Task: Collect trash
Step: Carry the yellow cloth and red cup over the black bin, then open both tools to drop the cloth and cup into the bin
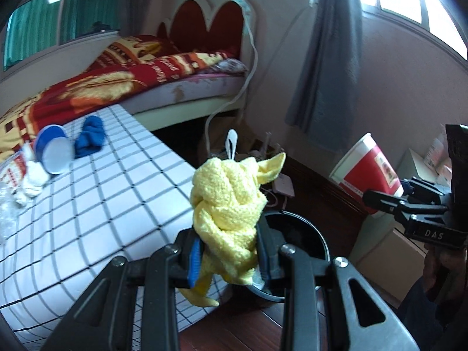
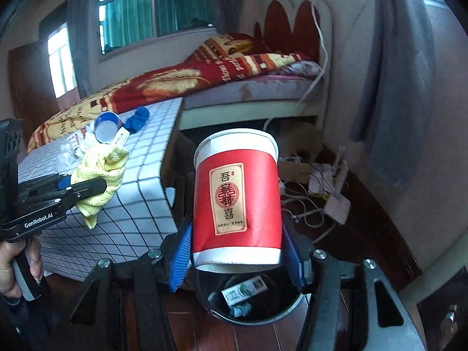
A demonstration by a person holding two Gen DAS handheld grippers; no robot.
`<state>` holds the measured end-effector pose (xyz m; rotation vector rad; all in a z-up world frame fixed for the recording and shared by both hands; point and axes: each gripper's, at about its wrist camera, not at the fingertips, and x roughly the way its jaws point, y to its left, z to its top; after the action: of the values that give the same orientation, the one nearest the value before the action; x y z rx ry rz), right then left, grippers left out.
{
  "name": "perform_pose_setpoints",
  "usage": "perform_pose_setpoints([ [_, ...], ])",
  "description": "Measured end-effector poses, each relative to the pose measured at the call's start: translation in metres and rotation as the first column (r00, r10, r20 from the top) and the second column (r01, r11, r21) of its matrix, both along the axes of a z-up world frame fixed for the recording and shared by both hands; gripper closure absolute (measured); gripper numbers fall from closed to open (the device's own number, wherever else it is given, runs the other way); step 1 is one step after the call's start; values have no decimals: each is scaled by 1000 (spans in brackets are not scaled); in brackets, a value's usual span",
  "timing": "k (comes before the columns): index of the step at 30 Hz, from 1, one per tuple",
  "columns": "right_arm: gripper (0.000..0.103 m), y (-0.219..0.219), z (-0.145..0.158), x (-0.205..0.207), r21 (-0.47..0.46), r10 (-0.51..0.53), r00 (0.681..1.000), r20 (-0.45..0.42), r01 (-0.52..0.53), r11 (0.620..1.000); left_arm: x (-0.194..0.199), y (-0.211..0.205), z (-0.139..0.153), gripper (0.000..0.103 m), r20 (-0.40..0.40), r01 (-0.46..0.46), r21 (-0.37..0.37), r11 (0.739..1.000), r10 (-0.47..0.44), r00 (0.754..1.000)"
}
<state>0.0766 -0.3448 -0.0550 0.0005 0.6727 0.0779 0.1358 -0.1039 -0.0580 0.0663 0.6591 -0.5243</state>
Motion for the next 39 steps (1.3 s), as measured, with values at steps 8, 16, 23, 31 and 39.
perform_pose_setpoints([
  [8, 45, -16, -26, -10, -11, -5, 998, -64, 5, 1000, -3, -37, -21, 70, -57, 89, 33, 995, -87, 995],
  [16, 45, -27, -49, -5, -13, -4, 994, -112, 2, 1000, 1, -62, -42, 70, -108, 136, 65, 989, -129, 986],
  [23, 45, -32, -68, 6, -7, 13, 988, -153, -14, 1000, 18, -73, -64, 70, -176, 166, 85, 982, -149, 973],
  [31, 45, -27, -102, 26, -23, 70, 968, -242, -78, 997, 33, -89, -91, 70, -261, 192, 92, 977, -162, 952],
  [39, 45, -25, -134, 42, -30, 106, 941, -322, -122, 992, 46, -94, -114, 70, -325, 185, 88, 979, -148, 934],
])
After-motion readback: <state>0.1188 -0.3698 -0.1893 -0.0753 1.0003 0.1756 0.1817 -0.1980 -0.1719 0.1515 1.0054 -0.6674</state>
